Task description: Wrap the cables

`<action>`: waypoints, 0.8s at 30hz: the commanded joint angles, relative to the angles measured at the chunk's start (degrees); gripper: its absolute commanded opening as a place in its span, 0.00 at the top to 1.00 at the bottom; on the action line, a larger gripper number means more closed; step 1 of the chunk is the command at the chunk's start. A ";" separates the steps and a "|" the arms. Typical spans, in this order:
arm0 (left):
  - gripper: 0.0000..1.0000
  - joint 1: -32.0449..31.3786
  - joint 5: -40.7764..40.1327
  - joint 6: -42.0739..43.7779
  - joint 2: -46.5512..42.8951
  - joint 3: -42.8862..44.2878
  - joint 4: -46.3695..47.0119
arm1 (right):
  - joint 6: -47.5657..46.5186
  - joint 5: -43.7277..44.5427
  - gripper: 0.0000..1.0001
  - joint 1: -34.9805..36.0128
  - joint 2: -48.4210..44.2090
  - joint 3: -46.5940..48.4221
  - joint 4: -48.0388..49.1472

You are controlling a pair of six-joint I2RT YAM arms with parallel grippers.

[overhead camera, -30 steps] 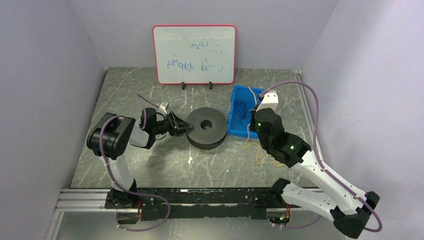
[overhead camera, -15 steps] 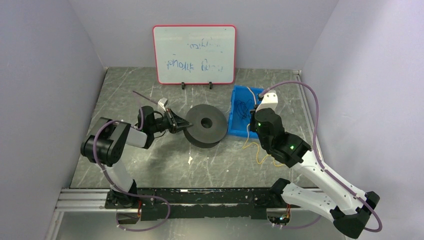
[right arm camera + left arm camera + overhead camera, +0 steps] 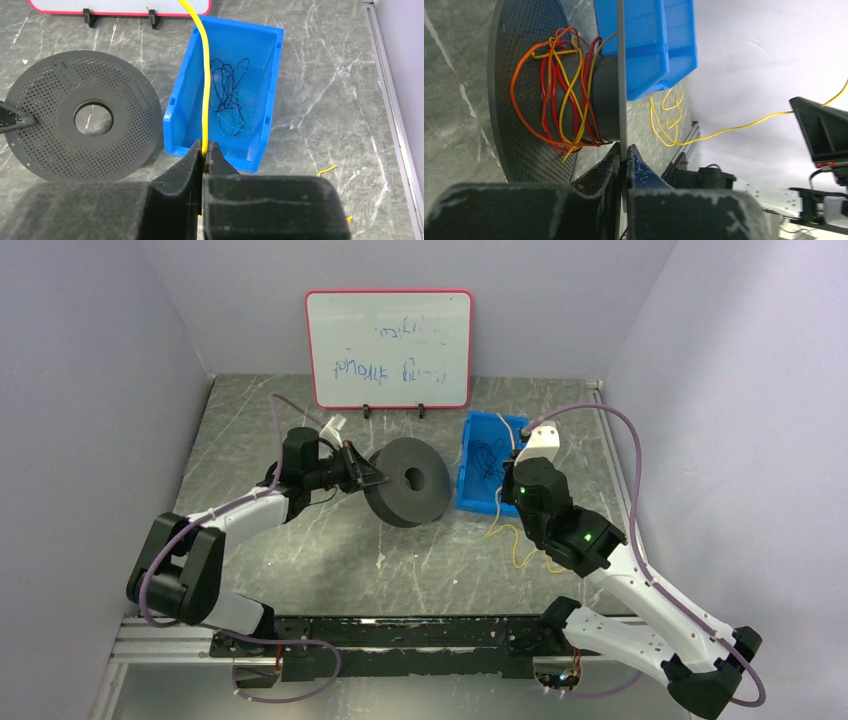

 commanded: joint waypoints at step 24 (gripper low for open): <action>0.93 -31.46 -49.62 20.75 -11.11 21.41 -45.84 | 2.00 -0.93 1.00 -0.43 -0.72 -0.21 -2.12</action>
